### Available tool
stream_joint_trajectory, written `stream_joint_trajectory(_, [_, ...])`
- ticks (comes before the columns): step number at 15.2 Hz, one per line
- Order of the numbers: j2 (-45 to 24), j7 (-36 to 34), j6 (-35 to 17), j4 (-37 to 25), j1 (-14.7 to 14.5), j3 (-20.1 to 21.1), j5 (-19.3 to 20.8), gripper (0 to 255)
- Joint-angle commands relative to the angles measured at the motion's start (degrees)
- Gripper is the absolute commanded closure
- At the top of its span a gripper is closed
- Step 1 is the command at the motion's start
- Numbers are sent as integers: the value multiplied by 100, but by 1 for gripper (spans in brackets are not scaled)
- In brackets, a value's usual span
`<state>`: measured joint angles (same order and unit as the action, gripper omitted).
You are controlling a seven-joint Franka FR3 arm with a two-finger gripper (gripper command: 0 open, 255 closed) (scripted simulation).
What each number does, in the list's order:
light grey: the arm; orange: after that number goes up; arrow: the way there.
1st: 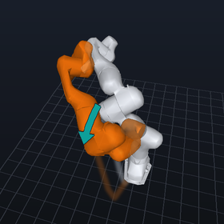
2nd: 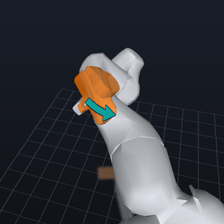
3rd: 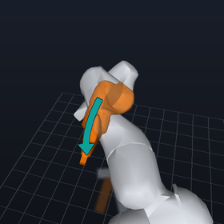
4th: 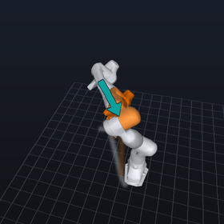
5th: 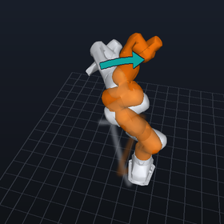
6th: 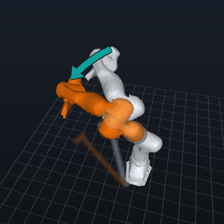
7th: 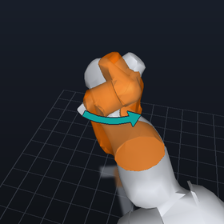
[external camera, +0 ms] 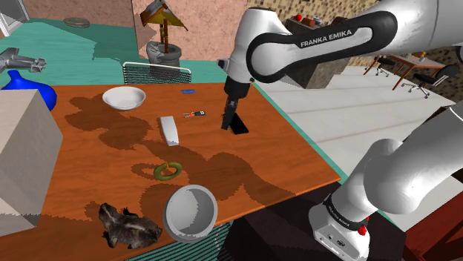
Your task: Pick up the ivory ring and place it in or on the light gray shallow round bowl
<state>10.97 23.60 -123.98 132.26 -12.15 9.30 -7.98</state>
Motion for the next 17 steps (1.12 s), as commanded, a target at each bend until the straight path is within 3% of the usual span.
stream_joint_trajectory(1, [-297,126,-253,-99,-86,95,58,0])
stream_joint_trajectory(8, [-1545,367,-1093,-643,-397,428,479,0])
stream_joint_trajectory(17, [-3154,466,-1838,-1610,-967,623,1380,0])
